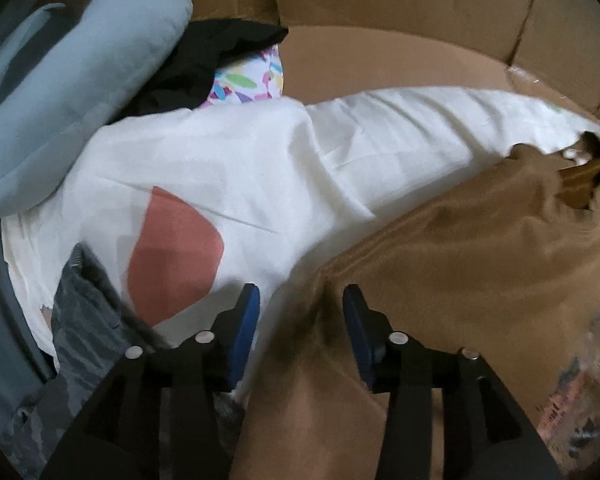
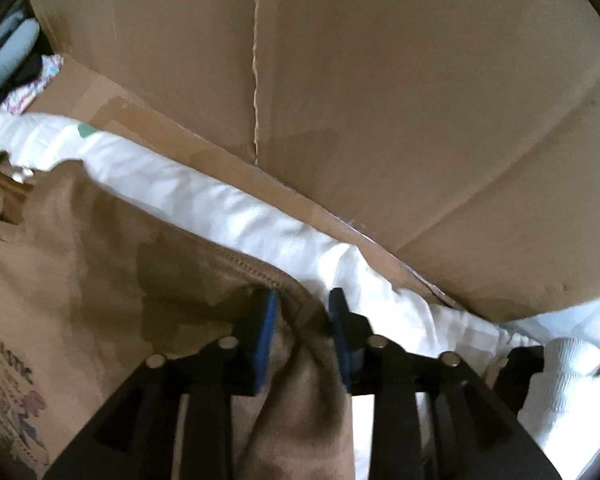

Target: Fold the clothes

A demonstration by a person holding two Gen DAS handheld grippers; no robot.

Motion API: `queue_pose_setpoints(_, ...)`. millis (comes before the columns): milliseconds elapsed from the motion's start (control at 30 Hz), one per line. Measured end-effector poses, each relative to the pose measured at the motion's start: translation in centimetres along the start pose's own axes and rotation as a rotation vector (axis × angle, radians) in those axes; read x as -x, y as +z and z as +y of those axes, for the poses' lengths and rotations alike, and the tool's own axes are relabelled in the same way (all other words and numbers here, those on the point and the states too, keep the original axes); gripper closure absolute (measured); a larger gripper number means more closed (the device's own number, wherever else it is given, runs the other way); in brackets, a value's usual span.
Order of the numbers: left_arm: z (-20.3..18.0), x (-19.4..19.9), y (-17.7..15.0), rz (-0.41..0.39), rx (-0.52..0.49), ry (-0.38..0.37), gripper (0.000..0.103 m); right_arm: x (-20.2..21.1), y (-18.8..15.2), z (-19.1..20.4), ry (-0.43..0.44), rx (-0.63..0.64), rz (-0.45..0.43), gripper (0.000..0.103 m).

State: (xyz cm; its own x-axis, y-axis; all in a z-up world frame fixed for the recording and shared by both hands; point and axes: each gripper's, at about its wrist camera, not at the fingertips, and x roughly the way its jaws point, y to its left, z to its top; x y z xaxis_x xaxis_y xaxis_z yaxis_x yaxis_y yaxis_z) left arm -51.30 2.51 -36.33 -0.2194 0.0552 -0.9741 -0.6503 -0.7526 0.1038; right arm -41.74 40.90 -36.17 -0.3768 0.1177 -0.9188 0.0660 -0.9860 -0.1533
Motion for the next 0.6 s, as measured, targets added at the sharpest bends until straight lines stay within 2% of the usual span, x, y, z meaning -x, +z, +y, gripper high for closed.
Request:
queue_pose_setpoints(100,0.2,1.7,-0.1,-0.019,-0.022,-0.053,0.059,1.3,0.2,0.1,0.06,-0.008,-0.034,0.072)
queue_pose_setpoints(167,0.3,3.3,0.1,-0.065,-0.023,-0.08,0.059,2.0,0.6,0.5,0.1,-0.005,-0.054,0.064)
queue_pose_setpoints(233,0.3,3.8,0.9,-0.088,-0.01,-0.106,0.059,2.3,1.1,1.1,0.138,-0.002,-0.066,0.064)
queue_pose_setpoints(433,-2.3,2.3,4.8,-0.108,-0.038,-0.162,0.059,2.2,2.2,2.8,0.203,0.007,-0.073,0.064)
queue_pose_setpoints(600,-5.5,1.4,6.5,-0.117,-0.077,-0.203,0.059,1.7,3.4,5.1,0.236,0.036,-0.086,0.064)
